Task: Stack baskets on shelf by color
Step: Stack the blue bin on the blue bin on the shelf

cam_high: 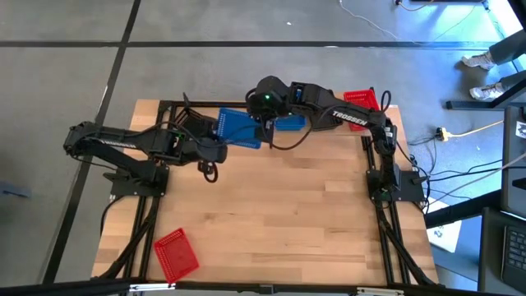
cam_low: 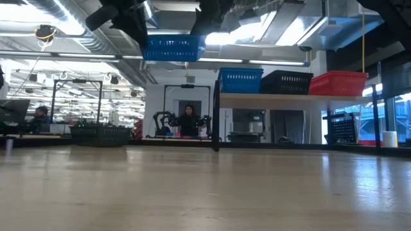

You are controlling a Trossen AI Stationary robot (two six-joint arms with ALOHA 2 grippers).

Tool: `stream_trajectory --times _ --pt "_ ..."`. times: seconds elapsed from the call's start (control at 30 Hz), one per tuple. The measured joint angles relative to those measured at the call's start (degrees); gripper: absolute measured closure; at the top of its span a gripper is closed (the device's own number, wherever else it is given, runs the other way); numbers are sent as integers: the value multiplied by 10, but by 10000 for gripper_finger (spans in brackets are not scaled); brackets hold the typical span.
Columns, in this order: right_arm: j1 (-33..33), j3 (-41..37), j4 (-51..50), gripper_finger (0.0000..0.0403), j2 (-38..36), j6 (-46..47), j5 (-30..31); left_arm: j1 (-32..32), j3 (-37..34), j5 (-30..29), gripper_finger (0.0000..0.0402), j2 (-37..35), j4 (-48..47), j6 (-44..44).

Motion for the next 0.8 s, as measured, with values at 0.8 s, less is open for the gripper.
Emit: stream_trajectory --times 0.8 --pt "-10 0 -26 401 0 58 11 -53 0 -36 325 0 45 1"
